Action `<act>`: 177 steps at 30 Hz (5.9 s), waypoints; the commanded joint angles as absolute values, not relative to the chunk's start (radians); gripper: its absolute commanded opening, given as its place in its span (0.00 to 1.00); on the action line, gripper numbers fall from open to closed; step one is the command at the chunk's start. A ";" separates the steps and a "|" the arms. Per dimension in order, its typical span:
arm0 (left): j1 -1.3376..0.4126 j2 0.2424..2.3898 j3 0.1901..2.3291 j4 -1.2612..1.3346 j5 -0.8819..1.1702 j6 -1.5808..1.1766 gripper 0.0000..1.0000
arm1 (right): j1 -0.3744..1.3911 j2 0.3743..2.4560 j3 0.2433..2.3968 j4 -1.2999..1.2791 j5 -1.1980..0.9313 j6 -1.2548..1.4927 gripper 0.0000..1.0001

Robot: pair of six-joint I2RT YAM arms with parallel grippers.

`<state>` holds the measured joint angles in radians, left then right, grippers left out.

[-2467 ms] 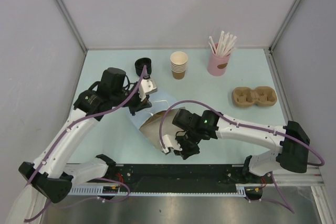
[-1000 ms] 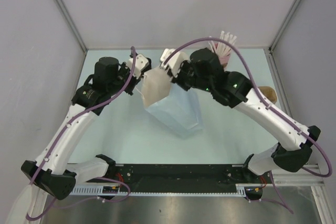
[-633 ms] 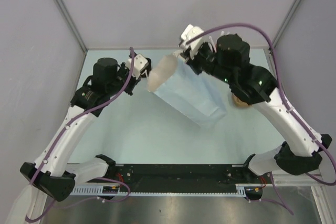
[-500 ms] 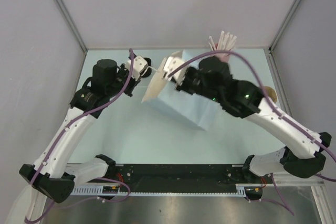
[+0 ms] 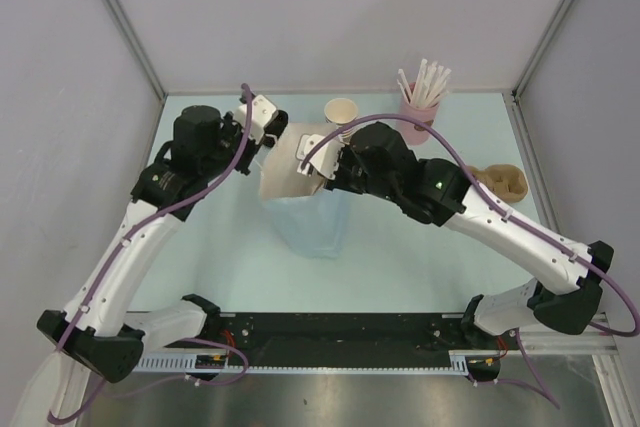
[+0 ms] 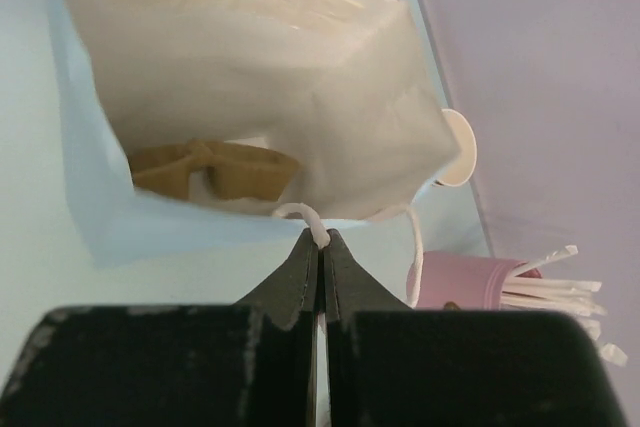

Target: Pack the takeout coffee

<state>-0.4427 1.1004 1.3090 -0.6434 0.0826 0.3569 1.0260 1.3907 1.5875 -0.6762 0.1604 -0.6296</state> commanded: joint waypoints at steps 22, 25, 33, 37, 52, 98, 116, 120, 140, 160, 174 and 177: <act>-0.474 1.138 1.393 -0.712 0.308 0.465 0.00 | 1.181 1.410 1.157 -0.789 -0.250 -0.701 0.00; -0.476 1.123 1.381 -0.762 0.417 0.497 0.00 | 1.242 1.422 1.123 -0.756 -0.282 -0.684 0.00; -0.477 1.077 1.356 -0.971 0.558 0.589 0.00 | 1.285 1.419 1.123 -0.715 -0.391 -0.641 0.00; -0.477 1.033 1.309 -0.973 0.532 0.594 0.00 | 1.281 1.408 1.123 -0.683 -0.391 -0.620 0.00; -0.471 1.023 1.291 -0.812 0.316 0.484 0.00 | 1.250 1.381 1.124 -0.623 -0.209 -0.621 0.00; -0.446 1.045 1.273 -0.541 -0.008 0.377 0.00 | 0.873 1.502 2.107 -0.739 -0.262 -0.377 0.00; -0.446 1.035 1.269 -0.557 -0.017 0.373 0.00 | 1.047 1.505 1.930 -0.720 0.015 -0.544 0.00; -0.446 1.043 1.276 -0.555 -0.029 0.380 0.00 | 1.097 1.490 1.850 -0.693 0.115 -0.572 0.00; -0.431 1.118 1.434 -0.554 -0.039 0.387 0.00 | 1.143 1.358 1.310 -0.655 0.012 -0.676 0.00; -0.442 1.163 1.384 -0.647 0.167 0.413 0.00 | 1.190 1.407 1.215 -0.710 -0.137 -0.698 0.00; -0.494 1.111 1.319 -0.735 0.261 0.505 0.00 | 1.219 1.413 1.181 -0.744 -0.307 -0.652 0.00; -0.517 1.089 1.289 -0.753 0.264 0.523 0.00 | 1.250 1.420 1.144 -0.677 -0.307 -0.626 0.00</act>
